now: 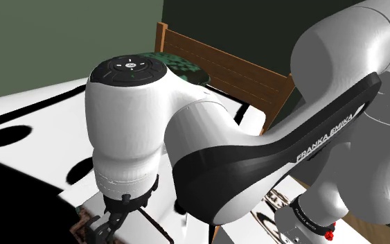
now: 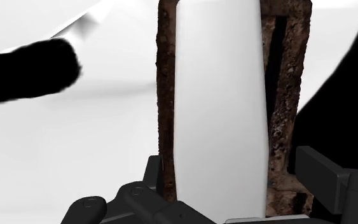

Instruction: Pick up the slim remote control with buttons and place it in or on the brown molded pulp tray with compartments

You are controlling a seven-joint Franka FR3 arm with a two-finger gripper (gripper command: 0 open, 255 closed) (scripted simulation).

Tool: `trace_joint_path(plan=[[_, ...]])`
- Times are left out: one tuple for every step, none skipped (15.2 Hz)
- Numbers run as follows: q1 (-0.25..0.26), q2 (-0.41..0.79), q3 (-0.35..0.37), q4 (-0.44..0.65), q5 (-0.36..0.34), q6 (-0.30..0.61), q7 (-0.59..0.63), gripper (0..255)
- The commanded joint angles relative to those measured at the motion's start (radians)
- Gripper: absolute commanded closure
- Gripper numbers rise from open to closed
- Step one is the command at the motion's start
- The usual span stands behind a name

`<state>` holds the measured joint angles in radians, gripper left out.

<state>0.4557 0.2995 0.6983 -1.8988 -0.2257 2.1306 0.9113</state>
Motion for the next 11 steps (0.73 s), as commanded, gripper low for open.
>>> trace_joint_path(plan=[[0.0,0.0,0.0,0.0,0.0,0.0,0.0,0],[0.0,0.0,0.0,0.0,0.0,0.0,0.0,0],[0.0,0.0,0.0,0.0,0.0,0.0,0.0,0],[-0.005,-0.017,0.006,0.015,0.014,-0.028,-0.009,0],[-0.009,-0.032,0.011,0.032,0.028,-0.056,-0.018,0],[-0.013,-0.047,0.016,0.05,0.04,-0.085,-0.026,0],[-0.016,-0.057,0.019,0.066,0.049,-0.108,-0.032,0],[-0.016,-0.057,0.019,0.066,0.049,-0.108,-0.032,0],[-0.016,-0.057,0.019,0.066,0.049,-0.108,-0.032,0],[-0.016,-0.057,0.019,0.066,0.049,-0.108,-0.032,0],[-0.016,-0.057,0.019,0.066,0.049,-0.108,-0.032,0]])
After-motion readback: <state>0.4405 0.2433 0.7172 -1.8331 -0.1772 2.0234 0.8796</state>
